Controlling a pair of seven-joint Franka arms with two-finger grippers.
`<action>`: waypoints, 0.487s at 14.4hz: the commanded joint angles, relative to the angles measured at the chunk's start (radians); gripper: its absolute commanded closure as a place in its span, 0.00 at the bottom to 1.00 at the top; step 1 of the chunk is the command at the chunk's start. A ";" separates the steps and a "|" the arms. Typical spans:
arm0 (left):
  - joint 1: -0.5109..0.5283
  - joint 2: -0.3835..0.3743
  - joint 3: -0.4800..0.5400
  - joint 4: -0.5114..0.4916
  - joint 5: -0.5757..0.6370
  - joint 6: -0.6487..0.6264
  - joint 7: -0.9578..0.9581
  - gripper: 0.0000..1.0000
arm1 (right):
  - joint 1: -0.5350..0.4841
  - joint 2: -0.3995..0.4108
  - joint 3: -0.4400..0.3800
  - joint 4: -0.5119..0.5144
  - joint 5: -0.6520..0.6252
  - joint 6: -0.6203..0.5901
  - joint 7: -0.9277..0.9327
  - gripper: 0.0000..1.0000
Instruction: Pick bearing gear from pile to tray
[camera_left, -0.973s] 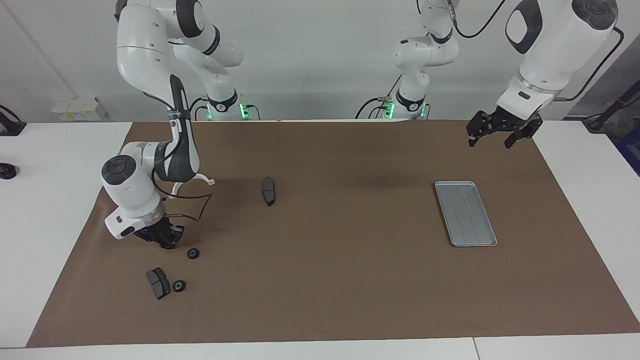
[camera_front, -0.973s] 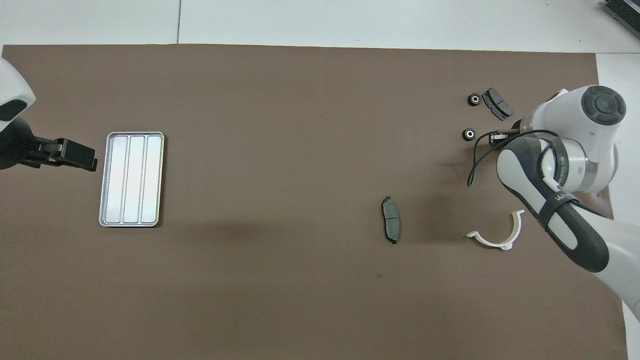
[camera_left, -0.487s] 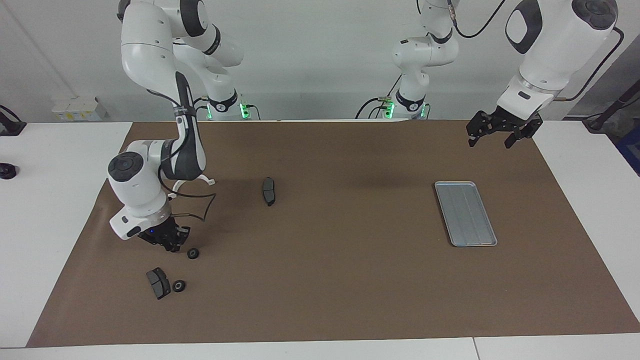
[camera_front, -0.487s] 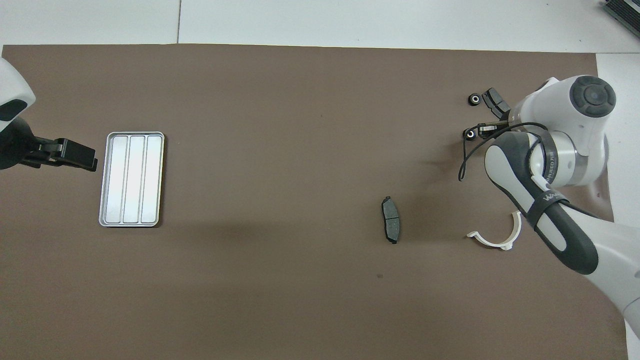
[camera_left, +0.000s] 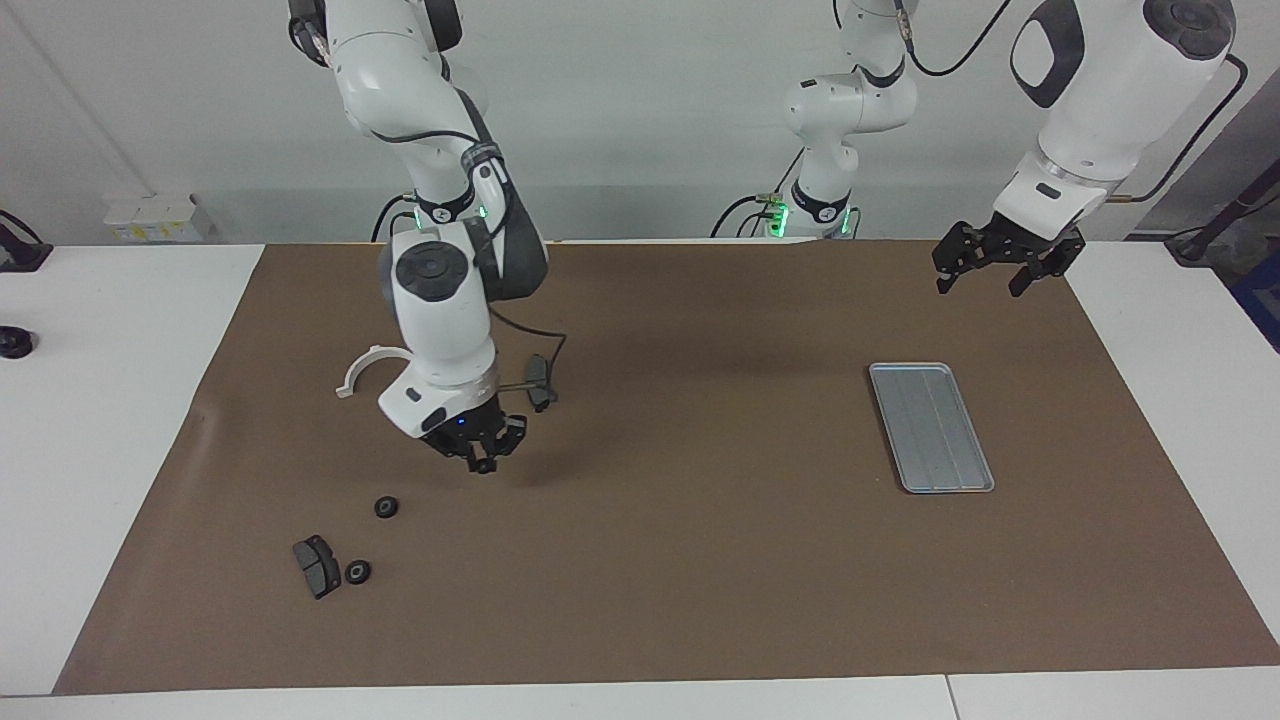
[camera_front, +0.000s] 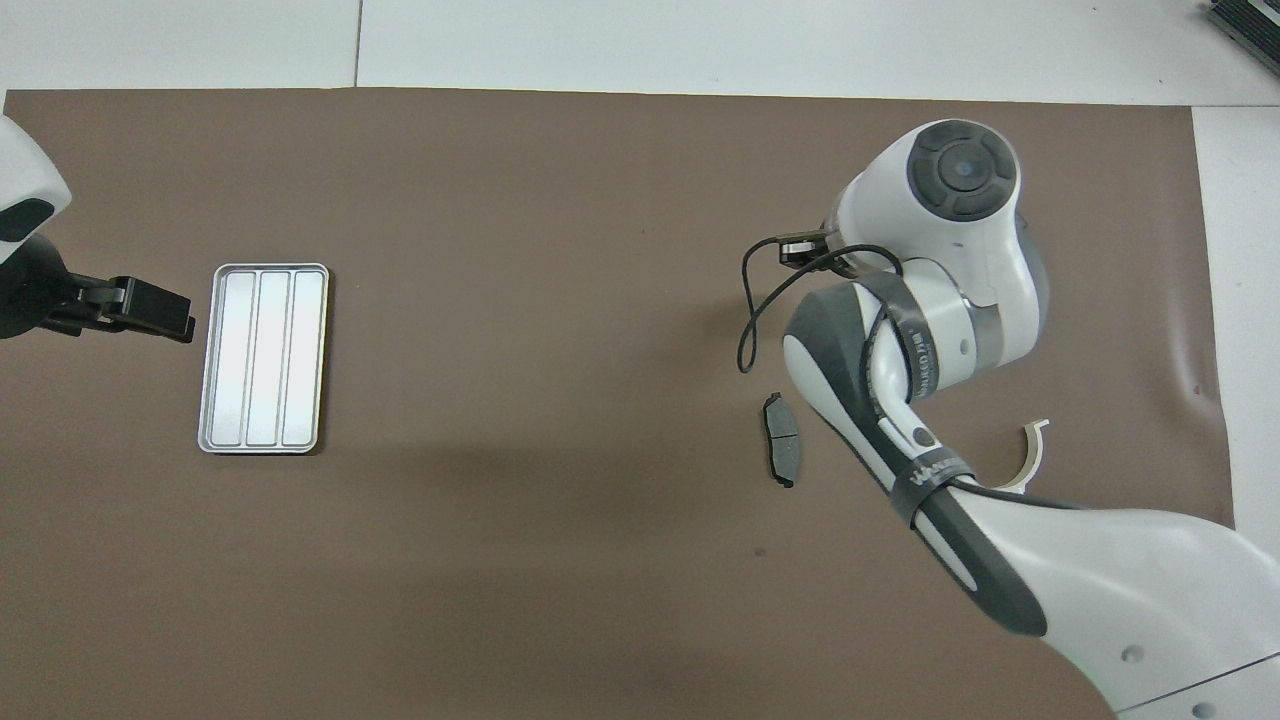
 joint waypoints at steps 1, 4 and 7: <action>0.012 -0.017 -0.003 -0.015 -0.013 0.007 0.015 0.00 | 0.079 0.007 0.004 0.022 0.007 0.001 0.099 1.00; 0.012 -0.017 -0.003 -0.015 -0.013 0.006 0.015 0.00 | 0.207 0.009 0.004 0.022 0.007 0.047 0.194 1.00; 0.012 -0.017 -0.003 -0.015 -0.013 0.006 0.015 0.00 | 0.282 0.022 0.006 0.020 0.006 0.122 0.199 1.00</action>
